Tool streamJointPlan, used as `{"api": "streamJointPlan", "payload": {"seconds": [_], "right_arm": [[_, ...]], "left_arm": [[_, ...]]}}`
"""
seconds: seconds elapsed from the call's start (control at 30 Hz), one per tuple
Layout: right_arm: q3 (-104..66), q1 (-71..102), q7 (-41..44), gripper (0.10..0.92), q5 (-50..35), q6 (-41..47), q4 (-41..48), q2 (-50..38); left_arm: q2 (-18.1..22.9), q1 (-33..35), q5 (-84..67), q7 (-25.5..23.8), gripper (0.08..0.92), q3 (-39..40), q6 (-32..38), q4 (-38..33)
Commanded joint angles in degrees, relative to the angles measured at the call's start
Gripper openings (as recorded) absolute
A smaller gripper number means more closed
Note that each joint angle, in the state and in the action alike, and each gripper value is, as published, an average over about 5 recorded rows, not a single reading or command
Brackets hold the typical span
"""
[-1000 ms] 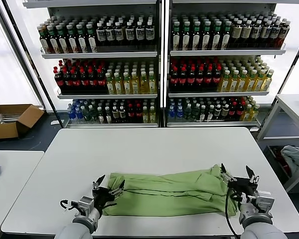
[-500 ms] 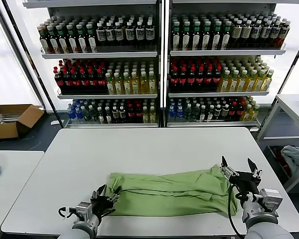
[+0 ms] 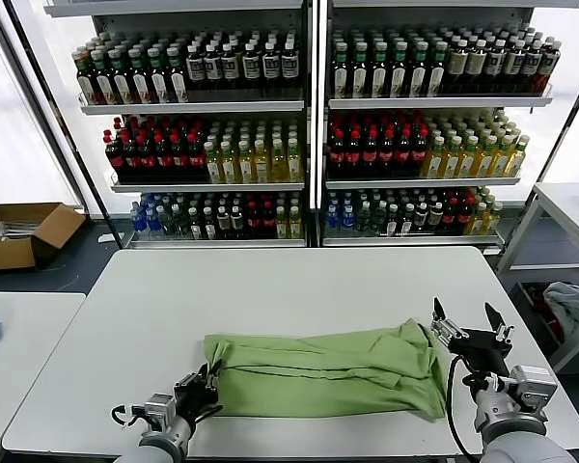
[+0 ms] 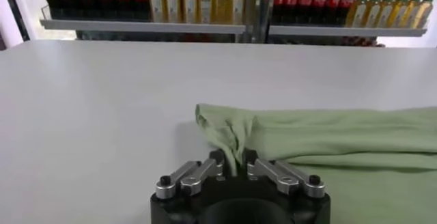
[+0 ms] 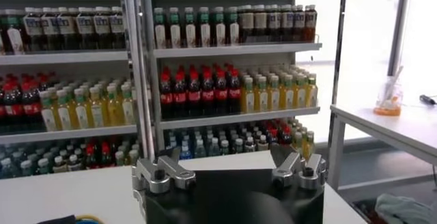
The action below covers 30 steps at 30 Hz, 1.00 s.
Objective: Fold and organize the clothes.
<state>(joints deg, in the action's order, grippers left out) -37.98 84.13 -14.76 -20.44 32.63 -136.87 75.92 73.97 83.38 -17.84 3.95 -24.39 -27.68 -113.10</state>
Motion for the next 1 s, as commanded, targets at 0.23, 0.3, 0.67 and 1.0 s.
{"api": "streamJointPlan", "payload": {"seconds": [0.23, 0.3, 0.67, 1.0], "right_arm": [[-0.1, -1.1, -0.2, 0.823, -0.7, 0.1, -0.1, -0.4], [-0.2, -1.4, -0.2, 0.823, -1.0, 0.1, 0.0, -0.7], [1.1, -3.6, -0.4, 0.823, -1.5, 0.2, 1.4, -0.8], [1.3, -2.1, -0.5, 0.823, -1.2, -0.2, 0.7, -0.4]], "left_arm": [[-4.8, -1.1, -1.8, -0.7, 0.097, -10.0, 2.9, -2.0], [-8.9, -1.3, -3.8, -0.9, 0.097, -15.1, 2.8, -2.3], [-34.6, -1.2, -7.4, -4.8, 0.097, -42.4, 4.7, 12.5], [-22.8, -0.9, -1.2, -5.3, 0.097, -26.1, 3.6, 2.6]]}}
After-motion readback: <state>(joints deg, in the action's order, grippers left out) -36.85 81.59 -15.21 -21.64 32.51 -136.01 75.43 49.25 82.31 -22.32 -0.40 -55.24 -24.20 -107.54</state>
